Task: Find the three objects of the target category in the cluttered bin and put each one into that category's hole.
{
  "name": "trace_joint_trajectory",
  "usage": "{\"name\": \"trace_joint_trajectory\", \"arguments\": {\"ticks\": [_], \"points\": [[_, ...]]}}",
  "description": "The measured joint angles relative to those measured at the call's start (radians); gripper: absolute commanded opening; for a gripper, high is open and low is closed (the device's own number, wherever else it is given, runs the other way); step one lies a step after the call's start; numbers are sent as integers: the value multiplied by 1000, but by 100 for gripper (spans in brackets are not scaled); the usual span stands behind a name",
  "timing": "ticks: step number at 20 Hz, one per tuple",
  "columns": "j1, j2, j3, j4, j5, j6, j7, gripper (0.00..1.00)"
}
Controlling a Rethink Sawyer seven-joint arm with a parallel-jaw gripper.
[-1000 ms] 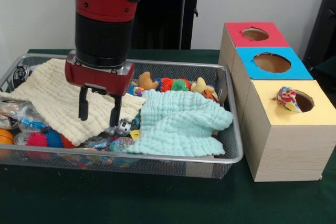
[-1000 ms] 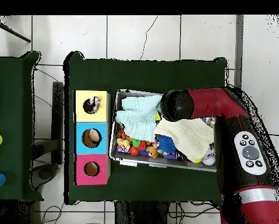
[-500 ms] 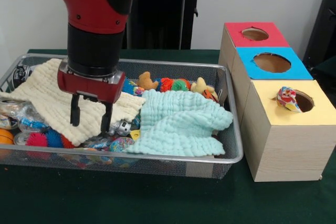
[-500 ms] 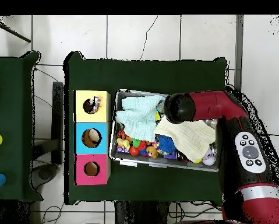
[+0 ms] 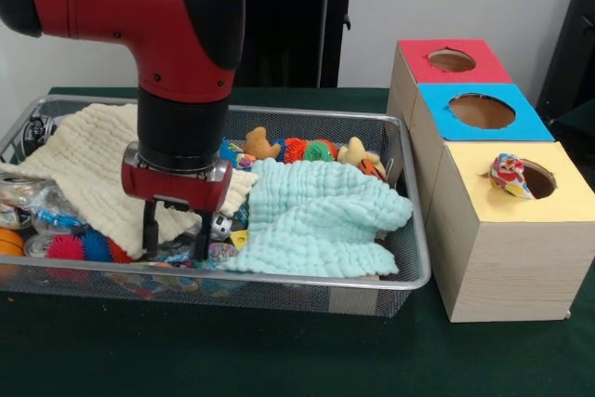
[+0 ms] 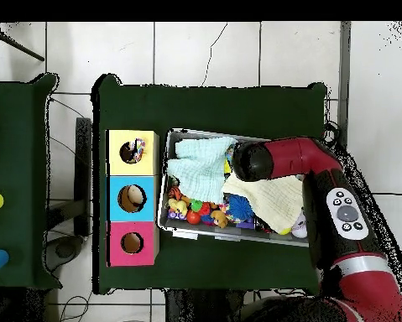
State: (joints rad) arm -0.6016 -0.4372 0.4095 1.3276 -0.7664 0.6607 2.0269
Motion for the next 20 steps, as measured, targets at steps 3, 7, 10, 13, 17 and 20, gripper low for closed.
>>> {"name": "trace_joint_trajectory", "arguments": {"ticks": [3, 7, 10, 13, 17, 20], "points": [[-1, 4, 0, 0, -11, -29, 0, 100], [0, 2, -1, -1, -12, -78, 0, 100], [0, 4, -1, -3, -12, -108, 0, 100], [0, 5, -6, -1, -12, -117, 0, 100], [0, 5, -6, -2, -12, -117, 0, 100], [0, 6, -6, -2, -12, -117, 0, 100]]}}
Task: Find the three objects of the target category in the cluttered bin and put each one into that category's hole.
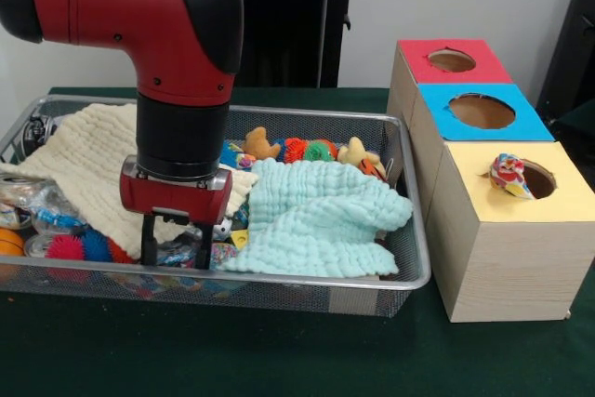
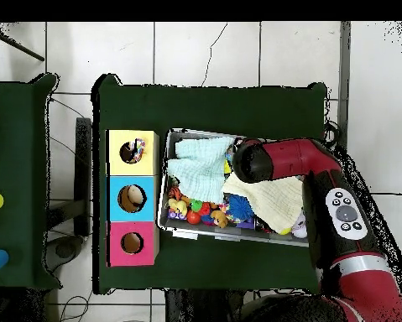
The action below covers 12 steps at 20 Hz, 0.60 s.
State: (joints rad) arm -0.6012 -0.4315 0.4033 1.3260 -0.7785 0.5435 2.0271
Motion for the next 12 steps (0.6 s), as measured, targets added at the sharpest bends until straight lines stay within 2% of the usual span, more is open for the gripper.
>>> {"name": "trace_joint_trajectory", "arguments": {"ticks": [12], "points": [[20, 11, -39, -16, 0, -14, 0, 100]]}}
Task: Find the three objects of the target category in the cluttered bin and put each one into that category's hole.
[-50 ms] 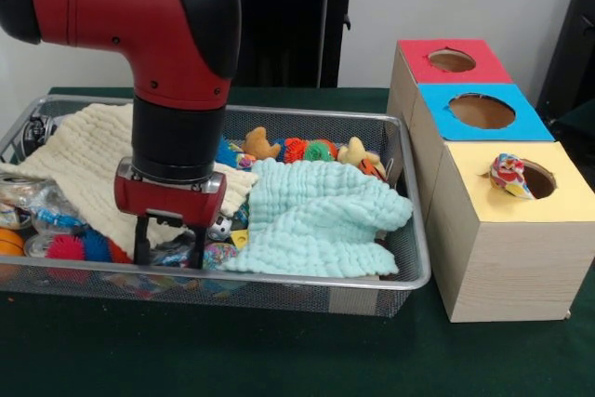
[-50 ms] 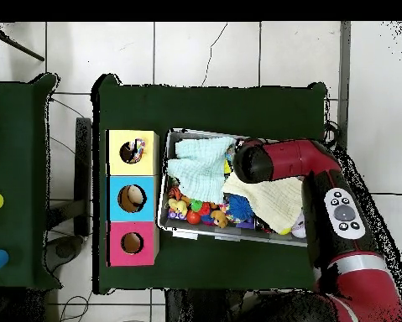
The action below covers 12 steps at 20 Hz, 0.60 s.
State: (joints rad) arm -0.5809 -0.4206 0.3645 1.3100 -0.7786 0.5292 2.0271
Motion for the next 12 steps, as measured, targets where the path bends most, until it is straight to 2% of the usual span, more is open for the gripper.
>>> {"name": "trace_joint_trajectory", "arguments": {"ticks": [11, 12], "points": [[-1, 46, -22, -28, 0, -20, 0, 100], [-7, 62, -25, -39, 0, -19, 0, 0]]}}
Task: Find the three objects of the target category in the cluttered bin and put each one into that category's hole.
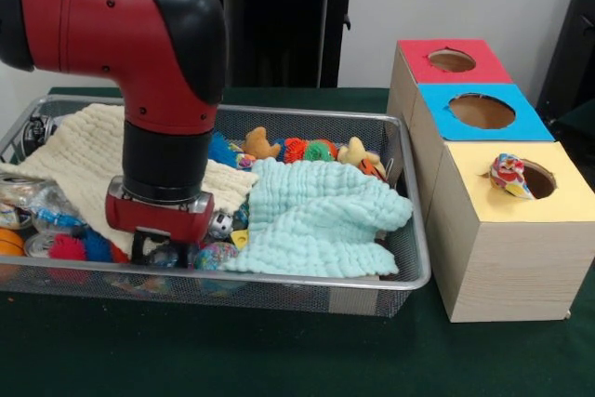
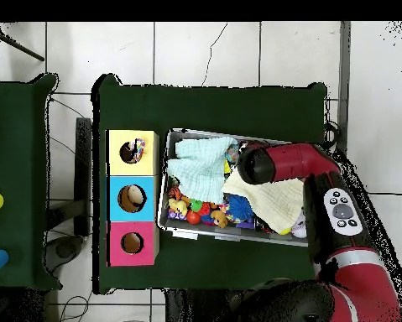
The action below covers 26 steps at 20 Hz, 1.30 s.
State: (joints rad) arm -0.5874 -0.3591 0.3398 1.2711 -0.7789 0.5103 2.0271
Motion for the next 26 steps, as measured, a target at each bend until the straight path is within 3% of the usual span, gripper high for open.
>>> {"name": "trace_joint_trajectory", "arguments": {"ticks": [14, 20, 26], "points": [[-26, 11, 11, 1, 3, -1, 0, 0], [-8, -68, 8, 41, 20, 10, 0, 0], [34, -177, 7, 67, 49, 82, 0, 0]]}}
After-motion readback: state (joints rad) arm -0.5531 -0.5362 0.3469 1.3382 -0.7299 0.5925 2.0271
